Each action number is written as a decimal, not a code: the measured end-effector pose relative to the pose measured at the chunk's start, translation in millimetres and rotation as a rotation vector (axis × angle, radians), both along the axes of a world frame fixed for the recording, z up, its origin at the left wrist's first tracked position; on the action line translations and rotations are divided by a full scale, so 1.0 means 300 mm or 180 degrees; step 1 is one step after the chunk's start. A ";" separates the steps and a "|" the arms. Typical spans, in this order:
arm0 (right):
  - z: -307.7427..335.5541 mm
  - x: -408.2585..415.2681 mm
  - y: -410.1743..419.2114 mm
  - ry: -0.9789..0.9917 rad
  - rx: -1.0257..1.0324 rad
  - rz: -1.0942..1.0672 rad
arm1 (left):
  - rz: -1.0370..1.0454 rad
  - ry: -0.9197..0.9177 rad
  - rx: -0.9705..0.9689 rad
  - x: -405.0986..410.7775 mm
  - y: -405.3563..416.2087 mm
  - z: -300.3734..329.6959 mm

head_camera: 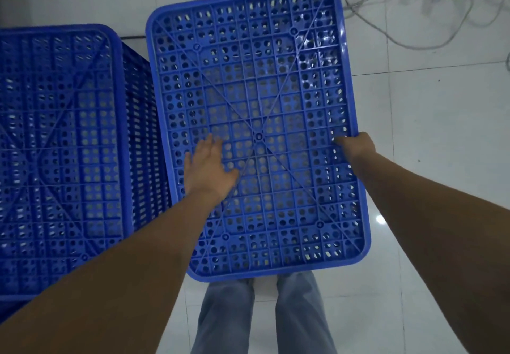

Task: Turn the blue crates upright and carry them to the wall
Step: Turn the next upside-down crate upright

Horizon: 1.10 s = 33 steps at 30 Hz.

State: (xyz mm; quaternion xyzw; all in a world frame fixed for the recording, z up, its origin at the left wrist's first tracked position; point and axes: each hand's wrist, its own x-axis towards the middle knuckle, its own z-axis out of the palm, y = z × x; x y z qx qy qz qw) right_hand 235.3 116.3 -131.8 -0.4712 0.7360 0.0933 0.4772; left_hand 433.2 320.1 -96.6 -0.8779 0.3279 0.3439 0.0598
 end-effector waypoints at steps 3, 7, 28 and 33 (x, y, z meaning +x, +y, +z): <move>0.003 -0.023 0.006 -0.0005 -0.0193 0.0206 | 0.0855 -0.0008 0.0237 0.028 0.040 -0.020; 0.023 -0.037 -0.033 0.0342 -0.0295 0.0728 | 0.1412 0.0638 0.0321 0.040 0.051 -0.036; 0.202 -0.151 -0.063 0.0173 -0.1476 0.0877 | 0.1223 0.1070 0.0166 0.043 -0.064 -0.020; 0.296 -0.139 -0.049 -0.0034 -0.1715 0.0717 | 0.1548 0.1221 0.0290 0.001 -0.101 -0.003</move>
